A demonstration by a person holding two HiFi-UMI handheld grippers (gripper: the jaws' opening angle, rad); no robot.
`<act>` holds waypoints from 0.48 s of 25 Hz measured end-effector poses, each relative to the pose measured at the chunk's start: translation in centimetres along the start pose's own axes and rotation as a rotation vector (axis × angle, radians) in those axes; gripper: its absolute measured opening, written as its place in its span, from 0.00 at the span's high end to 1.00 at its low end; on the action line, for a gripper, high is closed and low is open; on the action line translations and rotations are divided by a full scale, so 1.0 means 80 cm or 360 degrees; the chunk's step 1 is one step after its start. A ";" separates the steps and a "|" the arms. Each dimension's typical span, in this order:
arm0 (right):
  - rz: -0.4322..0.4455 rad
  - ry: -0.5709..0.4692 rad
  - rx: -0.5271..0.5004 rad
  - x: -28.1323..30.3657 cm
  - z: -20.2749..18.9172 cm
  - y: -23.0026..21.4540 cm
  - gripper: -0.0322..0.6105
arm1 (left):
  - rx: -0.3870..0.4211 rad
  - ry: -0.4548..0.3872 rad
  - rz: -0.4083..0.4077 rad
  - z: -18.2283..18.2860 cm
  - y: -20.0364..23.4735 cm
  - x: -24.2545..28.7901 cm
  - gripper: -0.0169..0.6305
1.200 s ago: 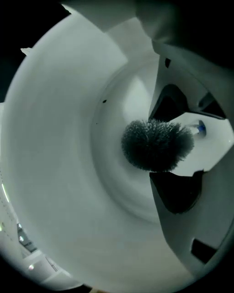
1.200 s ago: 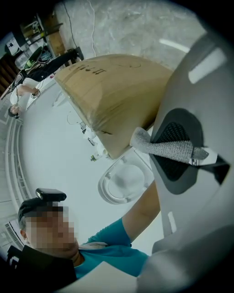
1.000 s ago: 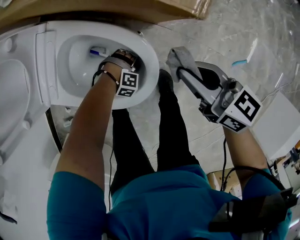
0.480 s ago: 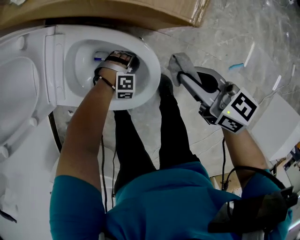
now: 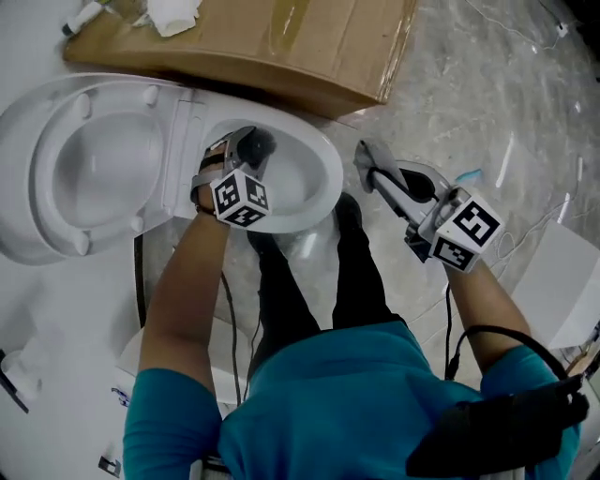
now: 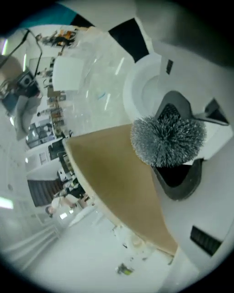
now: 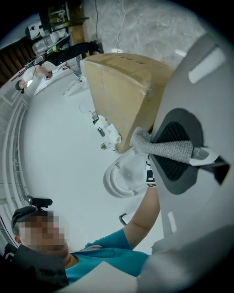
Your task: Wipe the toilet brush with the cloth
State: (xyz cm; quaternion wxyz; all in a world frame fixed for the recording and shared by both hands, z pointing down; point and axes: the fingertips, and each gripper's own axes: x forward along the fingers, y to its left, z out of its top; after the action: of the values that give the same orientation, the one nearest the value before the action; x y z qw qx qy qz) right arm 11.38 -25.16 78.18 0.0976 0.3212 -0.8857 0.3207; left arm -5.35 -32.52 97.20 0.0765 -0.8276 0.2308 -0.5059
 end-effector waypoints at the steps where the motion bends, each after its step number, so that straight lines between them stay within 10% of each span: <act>1: -0.0011 -0.0009 -0.0007 -0.007 0.013 0.010 0.92 | -0.0076 -0.0025 0.0028 0.007 0.013 -0.025 0.67; 12: -0.0044 -0.0188 -0.0217 -0.056 0.189 0.134 0.92 | -0.0743 -0.0522 0.0410 0.116 0.209 -0.329 0.67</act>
State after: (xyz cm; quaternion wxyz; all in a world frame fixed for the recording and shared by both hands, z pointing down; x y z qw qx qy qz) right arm 8.60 -26.10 59.35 0.0711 0.3443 -0.9052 0.2389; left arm -12.36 -36.15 65.67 -0.0161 -0.8573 0.4283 -0.2852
